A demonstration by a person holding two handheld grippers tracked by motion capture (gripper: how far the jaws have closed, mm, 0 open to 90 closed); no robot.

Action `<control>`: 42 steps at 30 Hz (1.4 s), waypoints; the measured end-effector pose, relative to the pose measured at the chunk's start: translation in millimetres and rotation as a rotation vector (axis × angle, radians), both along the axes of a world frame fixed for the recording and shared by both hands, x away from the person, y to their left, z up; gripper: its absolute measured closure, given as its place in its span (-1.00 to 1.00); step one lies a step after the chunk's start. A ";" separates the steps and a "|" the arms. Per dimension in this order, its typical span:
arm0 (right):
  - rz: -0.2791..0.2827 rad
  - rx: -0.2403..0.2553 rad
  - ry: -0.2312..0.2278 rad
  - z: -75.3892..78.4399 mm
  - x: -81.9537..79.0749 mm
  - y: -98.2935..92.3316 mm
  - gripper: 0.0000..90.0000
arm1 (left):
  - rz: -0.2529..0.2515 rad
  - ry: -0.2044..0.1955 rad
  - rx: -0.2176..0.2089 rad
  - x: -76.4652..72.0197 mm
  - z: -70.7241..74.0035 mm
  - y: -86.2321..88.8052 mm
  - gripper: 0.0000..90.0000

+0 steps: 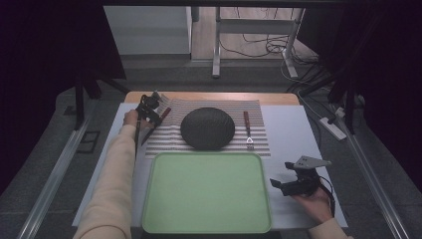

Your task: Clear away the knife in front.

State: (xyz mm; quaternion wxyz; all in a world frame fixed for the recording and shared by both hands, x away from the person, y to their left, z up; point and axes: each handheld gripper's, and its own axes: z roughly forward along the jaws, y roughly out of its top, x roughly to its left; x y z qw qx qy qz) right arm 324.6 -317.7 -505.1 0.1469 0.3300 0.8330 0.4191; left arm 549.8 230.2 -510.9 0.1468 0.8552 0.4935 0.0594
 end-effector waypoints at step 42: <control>-0.007 -0.007 0.000 0.4 0.0 -1.5 -0.82 | -0.068 -0.007 -0.031 -5.5 16.0 0.1 0.73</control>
